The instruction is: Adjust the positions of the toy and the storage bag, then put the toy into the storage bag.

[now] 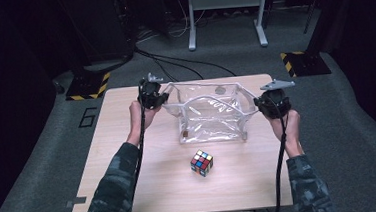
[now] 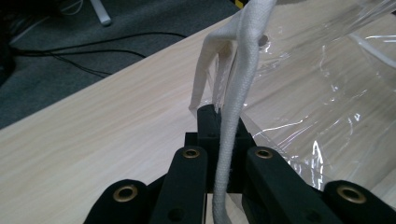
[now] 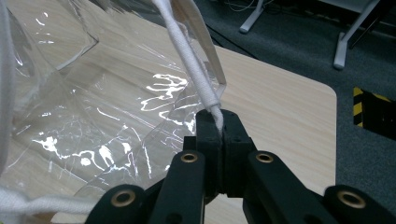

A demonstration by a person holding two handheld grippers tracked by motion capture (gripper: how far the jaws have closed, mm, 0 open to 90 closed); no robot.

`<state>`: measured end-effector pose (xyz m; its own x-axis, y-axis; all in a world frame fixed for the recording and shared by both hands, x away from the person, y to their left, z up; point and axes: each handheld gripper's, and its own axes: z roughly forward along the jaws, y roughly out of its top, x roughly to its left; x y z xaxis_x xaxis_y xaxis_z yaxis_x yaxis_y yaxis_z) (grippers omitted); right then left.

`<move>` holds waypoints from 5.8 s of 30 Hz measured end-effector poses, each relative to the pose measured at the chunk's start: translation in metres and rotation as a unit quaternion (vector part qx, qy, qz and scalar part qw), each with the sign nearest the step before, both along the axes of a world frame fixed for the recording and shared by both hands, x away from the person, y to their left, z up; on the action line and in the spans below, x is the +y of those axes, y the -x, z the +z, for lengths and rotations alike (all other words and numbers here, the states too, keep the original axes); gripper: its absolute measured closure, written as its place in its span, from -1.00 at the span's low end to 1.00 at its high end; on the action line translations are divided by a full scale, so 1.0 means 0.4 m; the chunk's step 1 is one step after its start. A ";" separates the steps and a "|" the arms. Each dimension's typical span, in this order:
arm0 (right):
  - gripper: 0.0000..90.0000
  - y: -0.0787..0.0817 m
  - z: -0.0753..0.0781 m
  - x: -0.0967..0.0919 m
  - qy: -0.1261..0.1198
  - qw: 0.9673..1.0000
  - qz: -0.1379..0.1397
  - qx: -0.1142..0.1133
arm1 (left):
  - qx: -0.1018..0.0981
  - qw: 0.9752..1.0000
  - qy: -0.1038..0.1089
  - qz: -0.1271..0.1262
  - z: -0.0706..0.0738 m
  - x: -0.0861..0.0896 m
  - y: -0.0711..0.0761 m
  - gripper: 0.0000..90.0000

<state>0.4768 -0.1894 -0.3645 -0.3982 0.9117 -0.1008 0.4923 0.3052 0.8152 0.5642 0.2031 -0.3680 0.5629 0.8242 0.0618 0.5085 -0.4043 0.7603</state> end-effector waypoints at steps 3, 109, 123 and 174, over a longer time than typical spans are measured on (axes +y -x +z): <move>0.96 0.002 0.009 0.018 0.005 1.000 0.008 -0.004 | 0.005 1.000 0.002 0.007 0.007 0.028 -0.011 0.98; -1.00 0.146 -0.410 0.030 -0.008 0.995 0.014 0.098 | 0.044 0.992 0.014 0.117 -0.408 0.356 0.346 -1.00; -1.00 0.149 -0.410 0.031 -0.011 0.995 0.004 0.100 | 0.043 0.991 0.016 0.122 -0.408 0.354 0.349 -0.99; -1.00 0.207 -0.278 0.266 -0.007 0.980 0.173 0.096 | 0.045 0.989 0.018 0.139 -0.407 0.359 0.348 -0.96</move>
